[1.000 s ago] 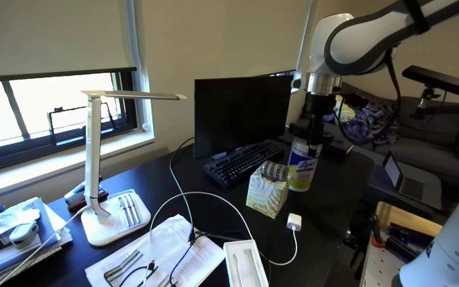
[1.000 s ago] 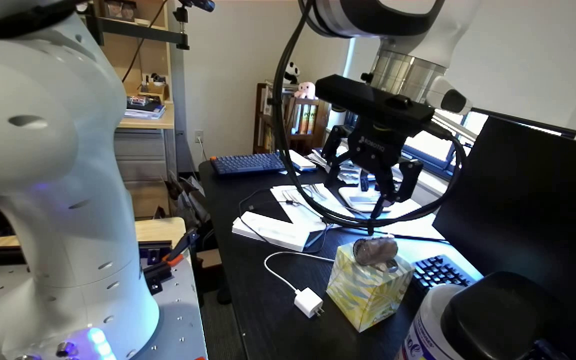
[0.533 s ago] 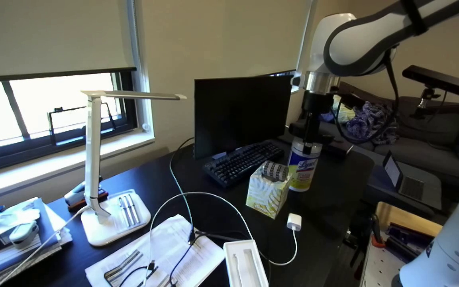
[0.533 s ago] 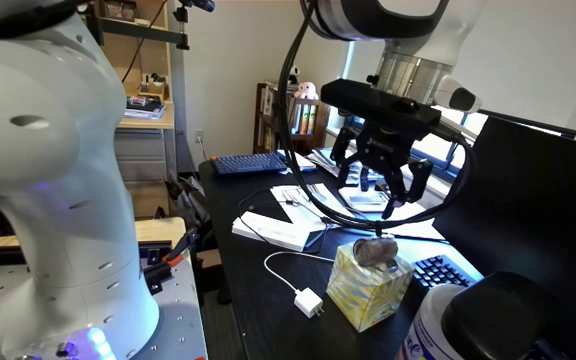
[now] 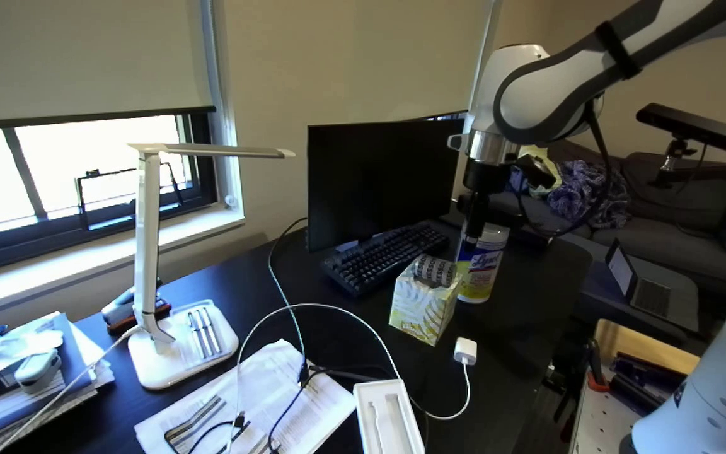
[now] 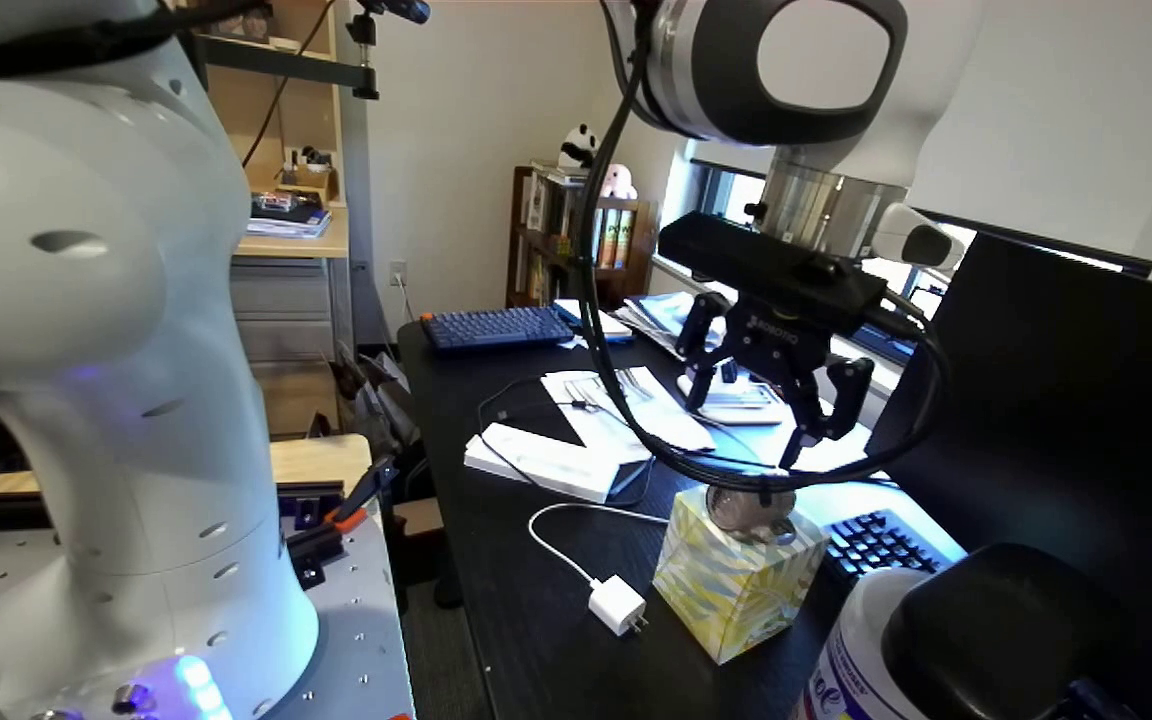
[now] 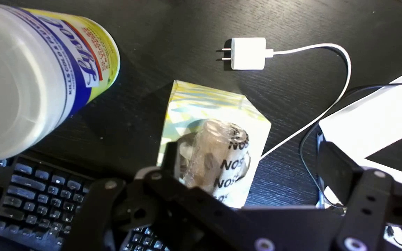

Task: Remove the object thats on top of the box and place it on the table

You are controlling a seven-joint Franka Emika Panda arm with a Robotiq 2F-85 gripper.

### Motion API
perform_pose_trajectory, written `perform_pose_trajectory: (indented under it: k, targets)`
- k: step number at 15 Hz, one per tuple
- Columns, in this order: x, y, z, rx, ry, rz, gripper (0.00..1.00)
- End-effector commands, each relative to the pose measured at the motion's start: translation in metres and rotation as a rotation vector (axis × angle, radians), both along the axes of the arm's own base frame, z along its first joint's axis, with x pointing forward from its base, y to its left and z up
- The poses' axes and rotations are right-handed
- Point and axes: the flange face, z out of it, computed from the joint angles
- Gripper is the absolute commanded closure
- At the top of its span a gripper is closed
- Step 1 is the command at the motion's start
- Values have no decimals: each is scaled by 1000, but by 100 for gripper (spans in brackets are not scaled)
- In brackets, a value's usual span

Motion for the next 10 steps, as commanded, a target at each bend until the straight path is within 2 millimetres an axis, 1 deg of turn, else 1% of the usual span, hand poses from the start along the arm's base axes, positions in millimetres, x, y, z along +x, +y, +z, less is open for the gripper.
perform_pose_trajectory:
  k: [1,3,7,10]
  targets:
    - [19,2,-17,13,-13,-15,0]
    - [27,6,-23,17,-9,-14,0]
    - [41,6,-35,13,9,-15,0]
    - [46,6,-43,-4,13,-28,0]
